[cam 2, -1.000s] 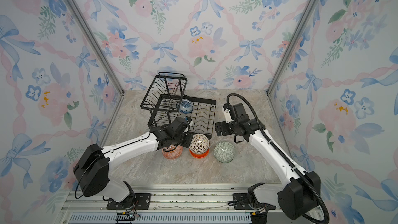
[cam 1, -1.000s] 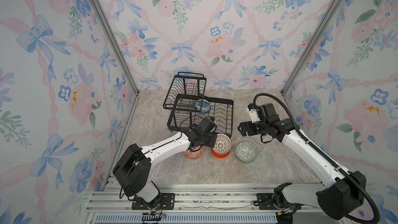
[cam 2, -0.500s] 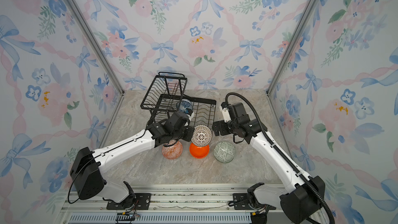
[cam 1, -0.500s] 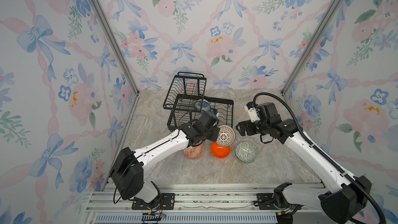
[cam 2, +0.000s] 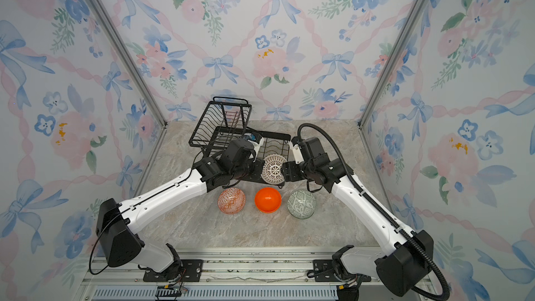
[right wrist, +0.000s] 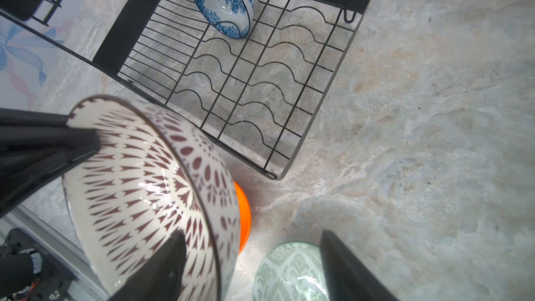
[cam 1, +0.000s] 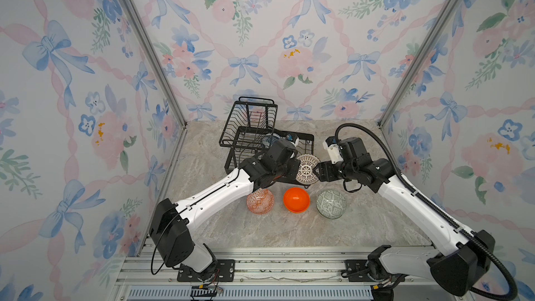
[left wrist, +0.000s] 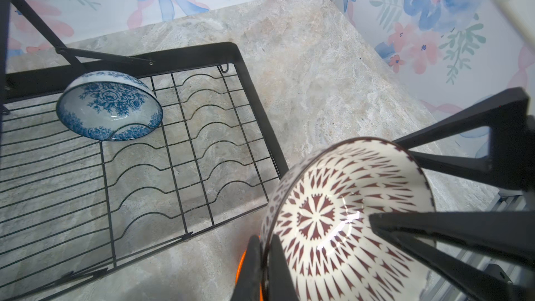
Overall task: Load the bowls into the dish rack
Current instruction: 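Carry the white bowl toward the right gripper while the right gripper grasps it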
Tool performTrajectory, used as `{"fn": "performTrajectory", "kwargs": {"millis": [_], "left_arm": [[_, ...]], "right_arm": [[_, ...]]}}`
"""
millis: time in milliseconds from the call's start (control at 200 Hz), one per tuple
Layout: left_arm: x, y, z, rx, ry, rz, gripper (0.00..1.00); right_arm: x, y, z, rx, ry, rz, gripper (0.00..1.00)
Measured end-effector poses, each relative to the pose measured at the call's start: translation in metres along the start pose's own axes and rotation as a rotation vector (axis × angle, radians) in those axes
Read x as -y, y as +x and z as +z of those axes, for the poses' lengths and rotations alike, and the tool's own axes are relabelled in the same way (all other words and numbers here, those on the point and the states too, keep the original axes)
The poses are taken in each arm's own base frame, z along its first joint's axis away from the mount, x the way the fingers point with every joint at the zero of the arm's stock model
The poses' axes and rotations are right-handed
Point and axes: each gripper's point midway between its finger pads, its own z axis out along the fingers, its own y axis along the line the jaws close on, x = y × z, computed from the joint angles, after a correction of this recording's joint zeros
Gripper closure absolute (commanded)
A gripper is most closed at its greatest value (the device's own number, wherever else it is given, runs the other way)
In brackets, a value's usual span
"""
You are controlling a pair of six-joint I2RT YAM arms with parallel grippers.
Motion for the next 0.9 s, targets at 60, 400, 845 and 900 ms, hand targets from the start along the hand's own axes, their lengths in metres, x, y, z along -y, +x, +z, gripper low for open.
{"fn": "performTrajectory", "kwargs": {"millis": [60, 400, 845, 900], "left_arm": [[0.001, -0.001, 0.0, 0.003, 0.001, 0.005, 1.0], [0.01, -0.001, 0.0, -0.004, 0.009, 0.022, 1.0], [-0.012, 0.007, -0.01, 0.01, -0.011, -0.021, 0.02], [-0.02, 0.01, -0.016, 0.016, -0.021, -0.029, 0.02]], "right_arm": [[-0.001, 0.0, 0.002, -0.001, -0.005, 0.0, 0.57], [0.002, -0.003, 0.012, 0.0, 0.019, 0.048, 1.0], [0.017, -0.007, 0.011, 0.023, 0.108, -0.016, 1.0], [0.022, -0.01, 0.01, 0.035, 0.138, -0.034, 1.0]]}}
